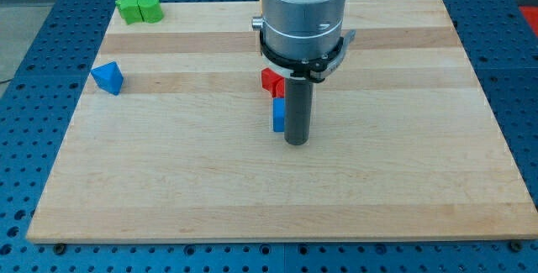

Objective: Point at the red circle

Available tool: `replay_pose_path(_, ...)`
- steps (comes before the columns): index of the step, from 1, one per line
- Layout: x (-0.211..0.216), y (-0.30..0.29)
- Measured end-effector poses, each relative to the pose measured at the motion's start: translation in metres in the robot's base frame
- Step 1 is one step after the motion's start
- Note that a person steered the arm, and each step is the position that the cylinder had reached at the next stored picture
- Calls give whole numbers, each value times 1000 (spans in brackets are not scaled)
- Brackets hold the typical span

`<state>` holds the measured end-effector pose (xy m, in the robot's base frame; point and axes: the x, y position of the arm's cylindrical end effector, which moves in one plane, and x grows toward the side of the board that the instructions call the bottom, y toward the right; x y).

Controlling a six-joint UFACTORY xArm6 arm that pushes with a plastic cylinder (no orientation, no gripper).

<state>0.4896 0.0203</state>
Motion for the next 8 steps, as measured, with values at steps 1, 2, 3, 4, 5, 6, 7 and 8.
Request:
replay_pose_path(1,-3,0)
replay_pose_path(2,-2,3)
replay_pose_path(3,11,56)
replay_pose_path(4,-10,119)
replay_pose_path(5,-47,116)
replay_pose_path(6,-55,84)
replay_pose_path(7,-55,61)
replay_pose_path(8,-55,51)
